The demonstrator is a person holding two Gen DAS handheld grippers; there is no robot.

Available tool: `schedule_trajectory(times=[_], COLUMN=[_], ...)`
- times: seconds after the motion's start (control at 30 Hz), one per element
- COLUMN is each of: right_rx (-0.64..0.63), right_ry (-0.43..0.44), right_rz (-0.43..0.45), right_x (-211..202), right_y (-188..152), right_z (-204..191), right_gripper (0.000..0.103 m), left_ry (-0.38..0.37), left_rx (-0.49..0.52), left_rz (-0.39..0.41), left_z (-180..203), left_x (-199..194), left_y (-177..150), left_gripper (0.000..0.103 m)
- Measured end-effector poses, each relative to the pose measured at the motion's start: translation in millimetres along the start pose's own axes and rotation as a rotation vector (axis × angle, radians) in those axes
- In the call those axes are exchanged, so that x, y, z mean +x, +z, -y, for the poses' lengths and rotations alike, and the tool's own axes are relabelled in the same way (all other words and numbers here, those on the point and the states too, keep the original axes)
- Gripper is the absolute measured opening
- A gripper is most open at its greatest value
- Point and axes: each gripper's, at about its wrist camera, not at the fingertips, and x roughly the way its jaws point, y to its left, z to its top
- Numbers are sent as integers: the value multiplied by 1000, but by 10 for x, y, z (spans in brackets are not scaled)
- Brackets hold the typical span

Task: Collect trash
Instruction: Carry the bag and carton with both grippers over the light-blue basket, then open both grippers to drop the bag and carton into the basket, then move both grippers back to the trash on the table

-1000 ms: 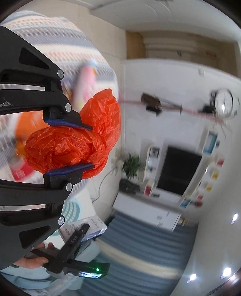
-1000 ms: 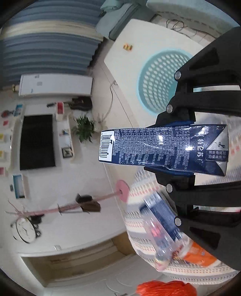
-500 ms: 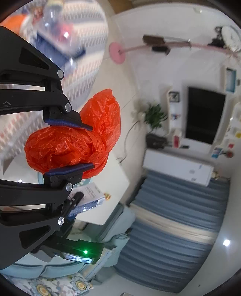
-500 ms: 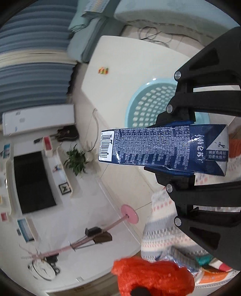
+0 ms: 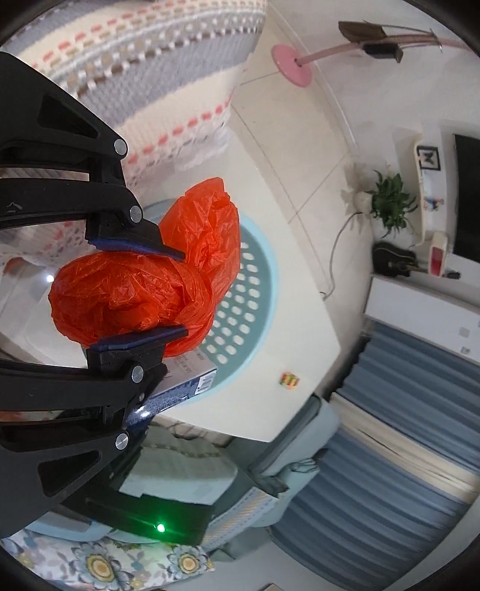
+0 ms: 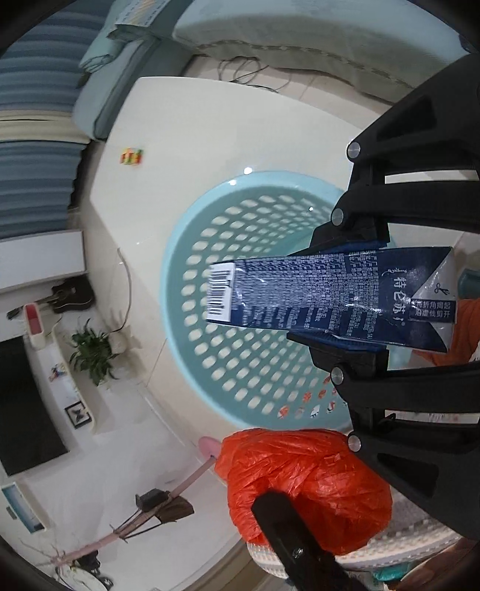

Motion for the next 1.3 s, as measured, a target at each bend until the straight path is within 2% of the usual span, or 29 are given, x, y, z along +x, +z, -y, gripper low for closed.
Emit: schedule_trajectory(times=[0.13, 0.2, 0.23, 0.3, 0.37, 0.53, 0.7, 0.93, 1.17, 1.3], right_rx=[14, 23, 26, 36, 38, 28, 6, -63, -190, -265], right_ry=[-4, -3, 1, 4, 9, 13, 12, 20, 82, 135], right_rz=[-19, -18, -16, -7, 8, 46, 79, 117, 181, 219], right_x=[85, 73, 67, 21, -28, -208, -378, -604, -950, -1180], right_y=[15, 16, 19, 25, 33, 25, -11, -139, -321, -460], right_z=[78, 108, 130, 160, 170, 147, 98, -185, -745, -1087], right_gripper=[32, 32, 33, 42, 45, 45, 45, 45, 45, 49], left_ry=[-11, -3, -5, -9, -13, -27, -30, -21, 15, 46], left_rx=[1, 11, 13, 11, 7, 1, 15, -5, -45, -69], left_rz=[-34, -38, -39, -26, -7, 43, 108, 213, 339, 396], left_z=[45, 99, 110, 129, 134, 144, 143, 40, -195, -378], left_x=[158, 97, 96, 70, -19, -283, -630, -1224, -1975, -2366], left_y=[-32, -82, -84, -76, -87, -90, -158, -391, -646, -790], left_gripper=[37, 43, 46, 55, 59, 59, 59, 59, 63, 67])
